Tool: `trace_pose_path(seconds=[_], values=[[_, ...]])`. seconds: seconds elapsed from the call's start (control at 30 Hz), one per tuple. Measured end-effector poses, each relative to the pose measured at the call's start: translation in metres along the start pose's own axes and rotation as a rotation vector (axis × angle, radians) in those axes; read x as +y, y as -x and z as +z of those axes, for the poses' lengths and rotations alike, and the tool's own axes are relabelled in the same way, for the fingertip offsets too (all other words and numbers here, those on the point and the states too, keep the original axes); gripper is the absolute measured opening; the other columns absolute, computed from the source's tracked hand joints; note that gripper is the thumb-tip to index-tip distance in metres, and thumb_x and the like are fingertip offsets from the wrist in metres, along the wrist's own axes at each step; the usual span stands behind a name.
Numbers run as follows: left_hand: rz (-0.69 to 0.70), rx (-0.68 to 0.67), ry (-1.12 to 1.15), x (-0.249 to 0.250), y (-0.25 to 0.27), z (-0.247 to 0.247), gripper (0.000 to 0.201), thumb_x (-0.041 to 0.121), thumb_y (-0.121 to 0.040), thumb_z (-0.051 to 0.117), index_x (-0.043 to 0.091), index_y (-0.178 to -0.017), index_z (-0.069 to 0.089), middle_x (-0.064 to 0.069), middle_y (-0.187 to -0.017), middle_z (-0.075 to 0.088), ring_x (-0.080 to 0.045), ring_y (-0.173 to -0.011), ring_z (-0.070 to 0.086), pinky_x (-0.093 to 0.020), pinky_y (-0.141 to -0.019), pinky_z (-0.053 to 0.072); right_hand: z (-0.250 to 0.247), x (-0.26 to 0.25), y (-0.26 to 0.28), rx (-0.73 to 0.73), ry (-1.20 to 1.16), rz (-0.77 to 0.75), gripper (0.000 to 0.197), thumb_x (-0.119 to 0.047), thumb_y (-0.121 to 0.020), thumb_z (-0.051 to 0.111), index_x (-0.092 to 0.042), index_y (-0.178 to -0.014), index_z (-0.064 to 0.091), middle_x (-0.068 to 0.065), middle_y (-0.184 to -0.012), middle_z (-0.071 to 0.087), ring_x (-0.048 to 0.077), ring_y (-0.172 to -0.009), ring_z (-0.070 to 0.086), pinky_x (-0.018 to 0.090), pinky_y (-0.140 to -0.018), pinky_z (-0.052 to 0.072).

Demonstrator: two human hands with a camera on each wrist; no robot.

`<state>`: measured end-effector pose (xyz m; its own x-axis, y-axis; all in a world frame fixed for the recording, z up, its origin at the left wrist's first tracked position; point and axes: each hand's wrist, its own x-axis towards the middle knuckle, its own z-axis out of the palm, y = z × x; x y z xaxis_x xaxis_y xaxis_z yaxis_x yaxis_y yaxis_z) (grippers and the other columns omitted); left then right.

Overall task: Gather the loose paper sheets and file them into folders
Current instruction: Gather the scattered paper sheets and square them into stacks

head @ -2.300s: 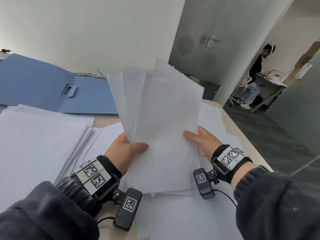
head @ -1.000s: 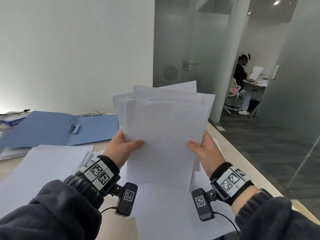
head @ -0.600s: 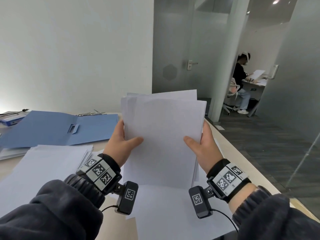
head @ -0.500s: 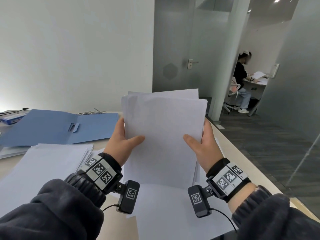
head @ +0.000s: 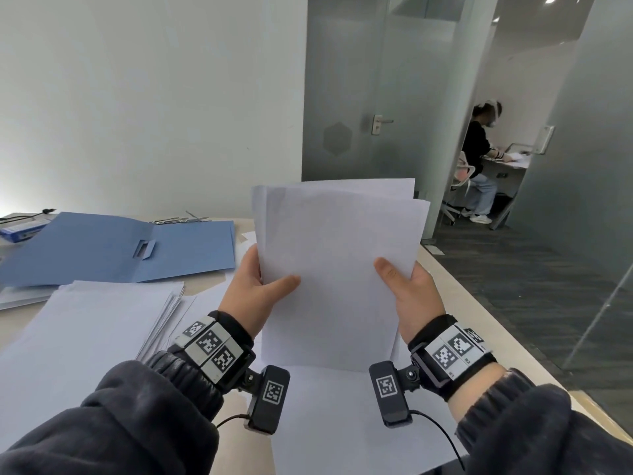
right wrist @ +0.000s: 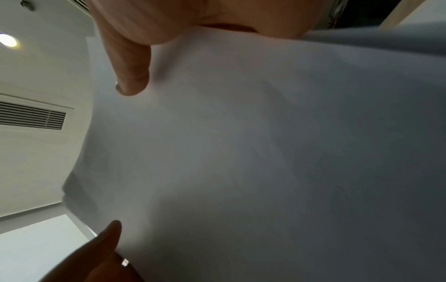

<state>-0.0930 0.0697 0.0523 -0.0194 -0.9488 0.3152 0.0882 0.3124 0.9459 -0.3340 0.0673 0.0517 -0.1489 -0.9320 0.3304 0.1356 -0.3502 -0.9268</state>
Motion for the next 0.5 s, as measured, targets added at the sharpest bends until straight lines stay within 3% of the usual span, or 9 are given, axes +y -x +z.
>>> trace_pose_path(seconds=[0.1,0.27,0.4,0.5], values=[[0.024,0.018,-0.012,0.004,-0.001,-0.001,0.069,0.014,-0.074,0.074,0.033,-0.135,0.048,0.002,-0.121,0.069,-0.021,-0.105,0.07,-0.048,-0.093,0.055,-0.004,-0.003,0.0,-0.045,0.04,-0.035,0.08,-0.068,-0.057,0.084,-0.019,-0.117,0.067,0.0,-0.112,0.076,0.02,-0.104,0.072,0.035,-0.086,0.057],[0.087,-0.009,-0.077,0.02,-0.006,0.002,0.077,0.019,-0.076,0.074,0.045,-0.14,0.04,0.005,-0.124,0.066,-0.017,-0.106,0.069,-0.042,-0.089,0.056,-0.001,-0.012,-0.003,-0.07,0.029,-0.063,0.064,-0.058,-0.065,0.085,-0.022,-0.114,0.068,0.002,-0.111,0.076,0.025,-0.107,0.071,0.04,-0.089,0.056],[0.128,-0.011,-0.094,0.032,-0.011,-0.004,0.089,0.014,-0.082,0.075,0.052,-0.147,0.026,0.01,-0.135,0.058,-0.014,-0.105,0.069,-0.036,-0.09,0.055,-0.002,-0.025,-0.008,-0.049,0.012,-0.079,0.049,-0.051,-0.071,0.078,-0.02,-0.108,0.069,0.0,-0.104,0.078,0.018,-0.097,0.074,0.035,-0.081,0.056],[0.127,-0.085,-0.165,0.035,-0.01,-0.005,0.09,0.019,-0.083,0.076,0.055,-0.147,0.024,0.008,-0.14,0.054,-0.015,-0.109,0.068,-0.039,-0.094,0.055,-0.002,-0.034,-0.01,-0.051,0.058,-0.095,0.067,-0.069,-0.057,0.083,-0.02,-0.101,0.073,0.001,-0.101,0.078,0.02,-0.094,0.075,0.031,-0.074,0.058]])
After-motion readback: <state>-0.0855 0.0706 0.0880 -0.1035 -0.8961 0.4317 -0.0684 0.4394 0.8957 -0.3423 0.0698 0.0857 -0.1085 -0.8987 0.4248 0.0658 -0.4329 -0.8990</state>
